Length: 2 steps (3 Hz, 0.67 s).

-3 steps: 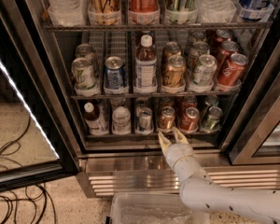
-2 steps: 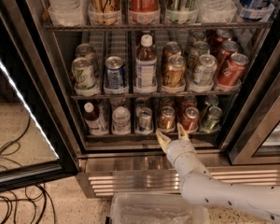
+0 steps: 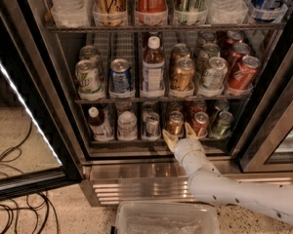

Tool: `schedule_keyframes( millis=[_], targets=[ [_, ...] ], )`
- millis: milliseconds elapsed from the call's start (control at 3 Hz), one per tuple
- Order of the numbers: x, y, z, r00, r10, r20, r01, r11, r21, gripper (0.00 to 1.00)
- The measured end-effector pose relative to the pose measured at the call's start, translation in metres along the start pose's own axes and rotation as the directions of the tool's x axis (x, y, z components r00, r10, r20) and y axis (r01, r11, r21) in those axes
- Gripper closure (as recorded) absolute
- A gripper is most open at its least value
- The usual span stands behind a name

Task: Pick orange can from bottom shelf of fridge

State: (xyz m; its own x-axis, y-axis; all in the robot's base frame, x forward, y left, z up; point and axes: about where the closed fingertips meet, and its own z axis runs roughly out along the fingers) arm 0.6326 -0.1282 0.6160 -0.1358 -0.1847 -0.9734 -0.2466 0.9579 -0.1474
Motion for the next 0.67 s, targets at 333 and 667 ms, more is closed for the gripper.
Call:
schedule_keyframes(
  millis=[333,667],
  targets=[
    [-0.0021,-0.0021,0.0115,1.0,-0.004,-0.002,0.004,1.0,-0.008,0.38],
    [-0.0009,-0.0049,0.0205,1.0,-0.012,-0.006,0.012,0.9999,-0.007,0.38]
  ],
)
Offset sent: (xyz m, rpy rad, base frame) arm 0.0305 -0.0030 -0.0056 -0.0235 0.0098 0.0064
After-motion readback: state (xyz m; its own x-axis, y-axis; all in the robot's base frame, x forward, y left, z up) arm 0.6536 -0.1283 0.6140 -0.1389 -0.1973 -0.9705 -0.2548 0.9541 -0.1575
